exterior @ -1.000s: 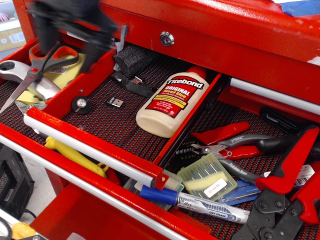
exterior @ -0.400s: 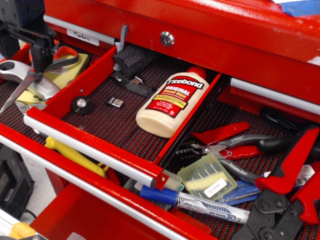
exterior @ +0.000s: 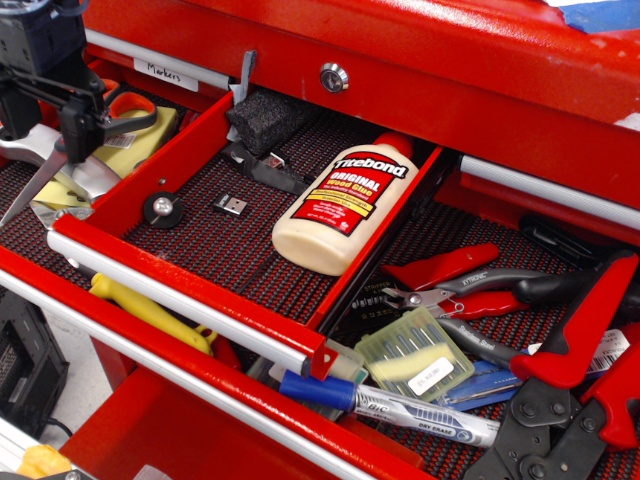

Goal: Pick up scissors and put into drawer

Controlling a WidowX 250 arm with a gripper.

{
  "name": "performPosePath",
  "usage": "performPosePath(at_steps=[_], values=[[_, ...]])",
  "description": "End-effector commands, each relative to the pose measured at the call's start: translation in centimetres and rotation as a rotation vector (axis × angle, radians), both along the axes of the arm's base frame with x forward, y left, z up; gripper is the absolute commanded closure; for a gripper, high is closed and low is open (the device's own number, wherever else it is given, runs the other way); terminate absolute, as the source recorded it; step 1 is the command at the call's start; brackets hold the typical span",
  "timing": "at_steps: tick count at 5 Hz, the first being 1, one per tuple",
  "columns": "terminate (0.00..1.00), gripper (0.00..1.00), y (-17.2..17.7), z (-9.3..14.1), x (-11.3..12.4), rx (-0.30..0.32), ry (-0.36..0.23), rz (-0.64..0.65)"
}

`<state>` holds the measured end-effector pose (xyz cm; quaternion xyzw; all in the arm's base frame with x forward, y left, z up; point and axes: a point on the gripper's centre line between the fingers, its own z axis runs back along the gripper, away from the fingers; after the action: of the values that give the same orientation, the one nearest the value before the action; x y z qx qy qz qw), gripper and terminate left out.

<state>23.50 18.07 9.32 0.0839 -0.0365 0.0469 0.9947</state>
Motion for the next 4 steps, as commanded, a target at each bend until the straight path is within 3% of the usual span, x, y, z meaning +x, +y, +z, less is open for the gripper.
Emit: performPosePath(at_steps=[1, 3, 4], values=[[0.00, 0.00, 1.1, -0.9, -0.2, -0.023, -0.016, -0.006], [0.00, 0.00, 1.1, -1.9, -0.4, -0.048, -0.022, 0.007], [0.00, 1.00, 0.6, -2.4, -0.5, -0.065, -0.027, 0.018]])
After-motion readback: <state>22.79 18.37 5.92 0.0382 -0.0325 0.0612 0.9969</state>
